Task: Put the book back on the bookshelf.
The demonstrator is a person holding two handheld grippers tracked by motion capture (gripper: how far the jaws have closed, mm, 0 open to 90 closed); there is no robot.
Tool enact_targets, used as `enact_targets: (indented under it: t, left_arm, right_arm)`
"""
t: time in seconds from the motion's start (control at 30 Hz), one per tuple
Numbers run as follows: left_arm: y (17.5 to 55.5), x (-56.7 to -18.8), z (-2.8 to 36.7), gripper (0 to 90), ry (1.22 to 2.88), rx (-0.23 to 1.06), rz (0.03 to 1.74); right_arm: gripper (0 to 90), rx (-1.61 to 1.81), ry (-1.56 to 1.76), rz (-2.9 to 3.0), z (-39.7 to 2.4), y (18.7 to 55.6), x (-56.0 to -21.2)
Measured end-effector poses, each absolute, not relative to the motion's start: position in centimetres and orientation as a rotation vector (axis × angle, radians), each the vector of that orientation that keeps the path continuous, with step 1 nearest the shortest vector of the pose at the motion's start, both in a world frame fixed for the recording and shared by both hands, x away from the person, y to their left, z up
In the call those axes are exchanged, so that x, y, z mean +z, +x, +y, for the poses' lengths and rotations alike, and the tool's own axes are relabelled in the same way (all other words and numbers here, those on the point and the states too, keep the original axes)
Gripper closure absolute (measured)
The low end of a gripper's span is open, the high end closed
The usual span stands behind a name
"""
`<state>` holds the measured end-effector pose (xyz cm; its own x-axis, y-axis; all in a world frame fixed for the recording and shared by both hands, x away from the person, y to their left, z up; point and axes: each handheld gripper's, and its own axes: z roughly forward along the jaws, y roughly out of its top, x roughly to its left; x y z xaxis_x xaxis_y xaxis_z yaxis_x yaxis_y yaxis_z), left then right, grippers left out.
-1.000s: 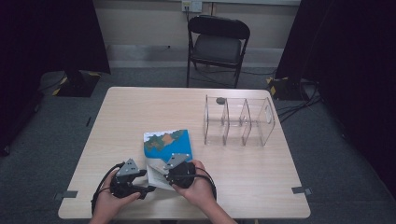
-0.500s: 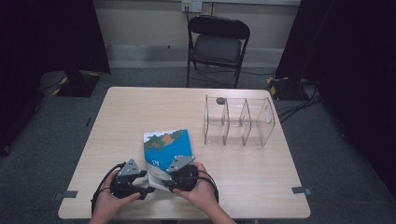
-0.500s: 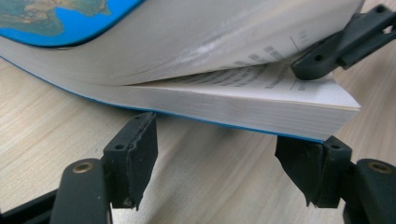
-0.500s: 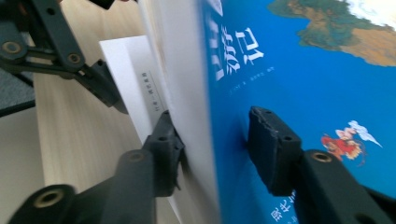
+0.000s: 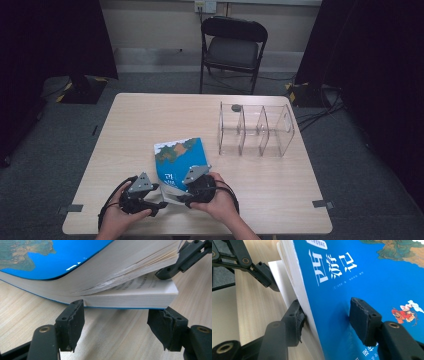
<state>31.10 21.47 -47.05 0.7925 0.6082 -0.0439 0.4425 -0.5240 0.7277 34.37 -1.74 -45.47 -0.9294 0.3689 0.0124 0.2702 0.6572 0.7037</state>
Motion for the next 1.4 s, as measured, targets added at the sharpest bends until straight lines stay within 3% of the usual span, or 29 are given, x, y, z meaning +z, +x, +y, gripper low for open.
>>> enact_targets:
  t: [0.77, 1.2, 1.4]
  left_arm:
    - [31.1, -47.0, 21.6, 29.6, 2.216, 0.27, 0.774]
    - [31.0, -46.9, 21.6, 29.6, 2.212, 0.278, 0.782]
    - [31.0, -46.7, 21.7, 30.7, 2.191, 0.274, 0.777]
  right_arm:
    - [43.6, 1.022, 0.472, 2.845, -1.3, 34.9, -44.7]
    - [43.7, 1.142, 0.473, 2.753, -2.2, 34.1, -45.5]
    - [33.1, 1.184, 0.47, 2.764, -3.0, 33.8, -45.9]
